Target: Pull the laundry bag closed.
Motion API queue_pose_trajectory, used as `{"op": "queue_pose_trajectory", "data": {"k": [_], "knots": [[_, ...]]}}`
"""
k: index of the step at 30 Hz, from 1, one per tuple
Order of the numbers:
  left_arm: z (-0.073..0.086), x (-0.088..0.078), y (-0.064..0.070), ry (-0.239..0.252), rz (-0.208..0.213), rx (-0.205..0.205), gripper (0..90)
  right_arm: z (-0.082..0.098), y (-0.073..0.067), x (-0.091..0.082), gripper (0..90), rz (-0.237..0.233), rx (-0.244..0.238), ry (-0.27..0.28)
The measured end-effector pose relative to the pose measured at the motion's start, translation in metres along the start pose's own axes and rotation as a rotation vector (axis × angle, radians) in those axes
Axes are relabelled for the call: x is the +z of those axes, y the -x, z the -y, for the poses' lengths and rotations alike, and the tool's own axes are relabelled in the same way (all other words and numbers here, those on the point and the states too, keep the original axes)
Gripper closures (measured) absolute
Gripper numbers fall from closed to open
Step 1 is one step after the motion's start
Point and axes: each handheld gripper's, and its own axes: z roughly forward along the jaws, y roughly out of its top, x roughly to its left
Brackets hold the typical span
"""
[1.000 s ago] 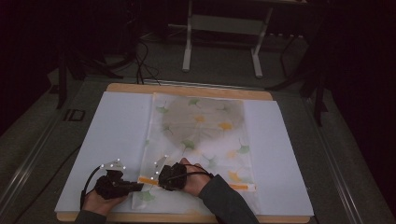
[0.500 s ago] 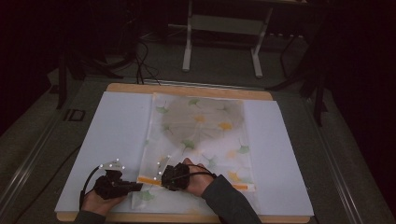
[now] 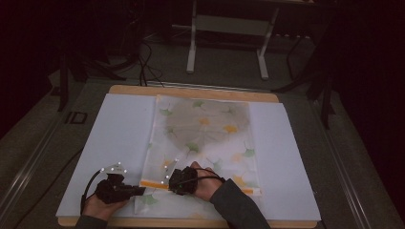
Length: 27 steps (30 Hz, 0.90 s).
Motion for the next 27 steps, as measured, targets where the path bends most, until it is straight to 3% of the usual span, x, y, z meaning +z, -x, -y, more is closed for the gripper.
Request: {"op": "queue_pose_trajectory", "data": {"k": [27], "knots": [[0.001,-0.002,-0.002,0.005,-0.006,-0.003,88.5,0.016,0.001,-0.008,85.5,0.019,0.018,-0.018]]}}
